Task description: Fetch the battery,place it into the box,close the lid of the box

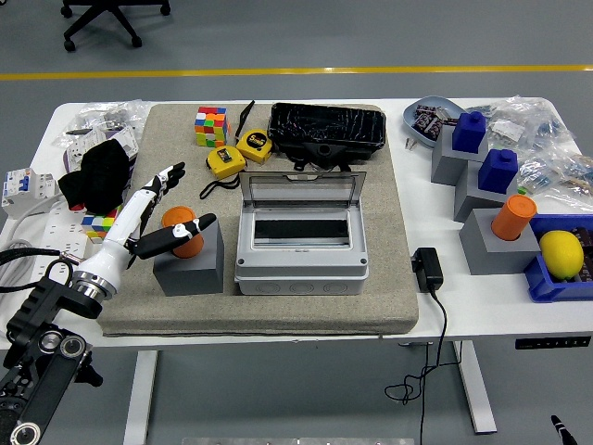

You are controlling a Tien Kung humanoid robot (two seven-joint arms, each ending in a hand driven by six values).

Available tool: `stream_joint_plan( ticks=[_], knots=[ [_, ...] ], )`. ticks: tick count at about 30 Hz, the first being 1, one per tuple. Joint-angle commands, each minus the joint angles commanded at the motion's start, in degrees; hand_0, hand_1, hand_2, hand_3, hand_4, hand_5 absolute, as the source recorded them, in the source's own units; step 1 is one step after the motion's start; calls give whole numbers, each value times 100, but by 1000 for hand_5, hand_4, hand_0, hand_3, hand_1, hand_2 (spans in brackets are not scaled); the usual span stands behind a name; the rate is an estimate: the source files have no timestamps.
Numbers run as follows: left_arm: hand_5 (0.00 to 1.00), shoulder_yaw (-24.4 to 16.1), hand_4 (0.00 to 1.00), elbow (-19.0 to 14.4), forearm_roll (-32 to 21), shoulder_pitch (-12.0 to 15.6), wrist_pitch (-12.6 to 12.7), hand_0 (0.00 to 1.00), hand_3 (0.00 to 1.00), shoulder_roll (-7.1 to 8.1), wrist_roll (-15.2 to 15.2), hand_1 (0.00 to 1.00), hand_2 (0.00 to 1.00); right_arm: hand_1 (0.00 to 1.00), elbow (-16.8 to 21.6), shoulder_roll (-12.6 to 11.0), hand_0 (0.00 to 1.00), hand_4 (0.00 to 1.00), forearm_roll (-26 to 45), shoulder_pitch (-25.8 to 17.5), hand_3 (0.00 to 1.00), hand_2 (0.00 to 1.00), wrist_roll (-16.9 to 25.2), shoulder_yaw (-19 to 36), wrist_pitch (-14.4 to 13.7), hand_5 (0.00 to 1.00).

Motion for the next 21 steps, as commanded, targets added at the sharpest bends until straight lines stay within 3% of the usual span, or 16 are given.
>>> stream_joint_plan(
  ticks=[2,3,8,14,15,17,21],
  knots=[
    [195,28,998,8,31,-13,44,998,998,-4,3,998,998,801,0,2,938,998,-8,-1,782,746,-4,9,1,998],
    [116,34,998,22,34,-22,58,998,998,-11,4,998,998,801,0,3,936,998,-8,-2,781,747,-4,7,3,998],
    [116,130,998,62,-58,-48,156,998,998,-32,-36,998,998,801,0,5,936,998,0,9,781,747,7,5,11,998],
    [93,428,998,267,-1133,-147,339,994,998,-38,-411,998,998,800,0,6,934,998,-26,5,781,747,-2,20,15,998],
    [82,461,998,285,-1339,-151,362,942,998,-41,-464,998,998,799,0,6,935,998,-26,6,782,748,1,22,15,998],
    [82,508,998,304,-1671,-157,401,942,998,-49,-536,998,998,799,0,5,935,998,-36,8,782,748,0,28,16,998],
    [71,591,998,372,-1858,-177,448,926,998,-65,-589,997,998,799,0,8,934,998,-44,10,780,744,-3,37,17,998]
  ],
)
